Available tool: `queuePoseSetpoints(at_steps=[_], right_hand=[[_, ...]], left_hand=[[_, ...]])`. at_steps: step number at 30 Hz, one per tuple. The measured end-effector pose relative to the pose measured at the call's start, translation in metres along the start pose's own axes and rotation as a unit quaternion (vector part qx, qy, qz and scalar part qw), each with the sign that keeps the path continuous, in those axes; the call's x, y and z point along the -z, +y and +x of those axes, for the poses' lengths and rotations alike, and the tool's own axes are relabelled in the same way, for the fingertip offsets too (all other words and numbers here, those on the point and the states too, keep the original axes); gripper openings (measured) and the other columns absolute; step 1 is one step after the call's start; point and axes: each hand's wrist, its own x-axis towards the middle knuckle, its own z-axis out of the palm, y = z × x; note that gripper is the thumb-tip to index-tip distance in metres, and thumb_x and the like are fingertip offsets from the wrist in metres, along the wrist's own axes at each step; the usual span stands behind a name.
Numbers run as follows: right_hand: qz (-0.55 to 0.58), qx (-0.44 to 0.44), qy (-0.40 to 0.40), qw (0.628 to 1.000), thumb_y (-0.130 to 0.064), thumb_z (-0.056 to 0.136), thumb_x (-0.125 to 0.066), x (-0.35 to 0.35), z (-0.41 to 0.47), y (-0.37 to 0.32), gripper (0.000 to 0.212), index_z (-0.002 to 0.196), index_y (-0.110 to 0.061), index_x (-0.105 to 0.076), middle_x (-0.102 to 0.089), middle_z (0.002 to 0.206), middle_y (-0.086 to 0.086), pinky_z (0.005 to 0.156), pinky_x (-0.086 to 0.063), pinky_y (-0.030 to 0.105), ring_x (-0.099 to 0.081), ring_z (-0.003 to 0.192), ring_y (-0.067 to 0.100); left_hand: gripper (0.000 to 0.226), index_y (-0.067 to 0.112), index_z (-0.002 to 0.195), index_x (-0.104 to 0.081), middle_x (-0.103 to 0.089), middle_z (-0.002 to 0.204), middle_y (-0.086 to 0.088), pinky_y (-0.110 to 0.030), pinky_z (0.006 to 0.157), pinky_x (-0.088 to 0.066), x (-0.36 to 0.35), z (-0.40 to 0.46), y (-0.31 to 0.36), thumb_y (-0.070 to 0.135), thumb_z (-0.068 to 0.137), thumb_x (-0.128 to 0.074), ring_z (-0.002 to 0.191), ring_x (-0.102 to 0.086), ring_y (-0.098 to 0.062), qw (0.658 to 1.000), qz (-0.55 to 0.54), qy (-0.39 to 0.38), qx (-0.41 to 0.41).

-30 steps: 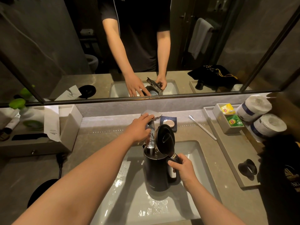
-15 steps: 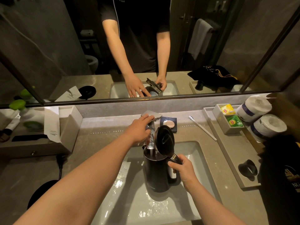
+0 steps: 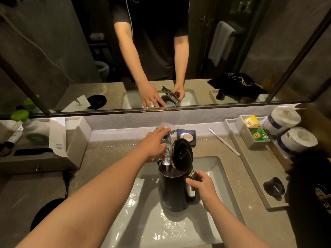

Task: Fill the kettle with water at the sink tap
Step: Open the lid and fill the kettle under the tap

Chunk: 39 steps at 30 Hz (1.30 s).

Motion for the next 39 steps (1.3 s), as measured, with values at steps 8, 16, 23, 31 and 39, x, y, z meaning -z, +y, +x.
queuePoseSetpoints(at_steps=[8, 16, 23, 31, 39], right_hand=[[0.003, -0.003, -0.005, 1.000, -0.014, 0.080, -0.075, 0.0009, 0.0018, 0.0033, 0.012, 0.086, -0.014, -0.064, -0.065, 0.084, 0.003, 0.066, -0.050, 0.032, -0.061, 0.081, 0.025], [0.011, 0.007, -0.009, 1.000, -0.012, 0.079, -0.075, 0.0019, 0.0021, 0.0033, 0.011, 0.083, -0.015, -0.066, -0.065, 0.080, 0.002, 0.066, -0.051, 0.034, -0.060, 0.078, 0.025], [0.013, 0.009, -0.015, 1.000, -0.008, 0.081, -0.074, 0.0033, 0.0009, 0.0010, 0.013, 0.083, -0.015, -0.064, -0.063, 0.079, 0.001, 0.064, -0.049, 0.031, -0.058, 0.076, 0.024], [0.018, 0.004, -0.010, 1.000, -0.008, 0.080, -0.075, 0.0053, 0.0017, 0.0053, 0.013, 0.084, -0.016, -0.066, -0.065, 0.082, 0.002, 0.066, -0.050, 0.032, -0.060, 0.080, 0.025], [0.018, 0.003, -0.012, 1.000, -0.009, 0.078, -0.076, 0.0061, 0.0037, 0.0092, 0.012, 0.082, -0.011, -0.065, -0.064, 0.075, 0.002, 0.062, -0.050, 0.031, -0.059, 0.073, 0.024]], left_hand=[[0.067, 0.032, 0.148, -0.024, -0.016, 0.161, 0.002, -0.046, 0.112, -0.031, -0.0012, 0.0002, 0.0001, 0.019, 0.090, -0.054, 0.139, -0.030, -0.029, 1.000, -0.005, -0.001, 0.005], [0.066, 0.034, 0.148, -0.024, -0.016, 0.160, 0.002, -0.046, 0.112, -0.030, -0.0014, -0.0002, -0.0009, 0.020, 0.090, -0.053, 0.139, -0.030, -0.030, 1.000, -0.007, -0.004, 0.008], [0.066, 0.033, 0.148, -0.024, -0.016, 0.161, 0.001, -0.046, 0.113, -0.029, -0.0010, -0.0012, 0.0005, 0.019, 0.090, -0.053, 0.139, -0.029, -0.031, 1.000, -0.003, -0.002, 0.010], [0.066, 0.031, 0.148, -0.025, -0.016, 0.161, 0.001, -0.044, 0.112, -0.030, -0.0002, -0.0019, 0.0024, 0.017, 0.090, -0.053, 0.138, -0.031, -0.031, 1.000, -0.002, 0.000, 0.009], [0.067, 0.032, 0.148, -0.025, -0.017, 0.161, 0.001, -0.044, 0.112, -0.030, -0.0010, -0.0009, 0.0015, 0.016, 0.090, -0.054, 0.139, -0.030, -0.030, 1.000, -0.009, 0.001, 0.012]])
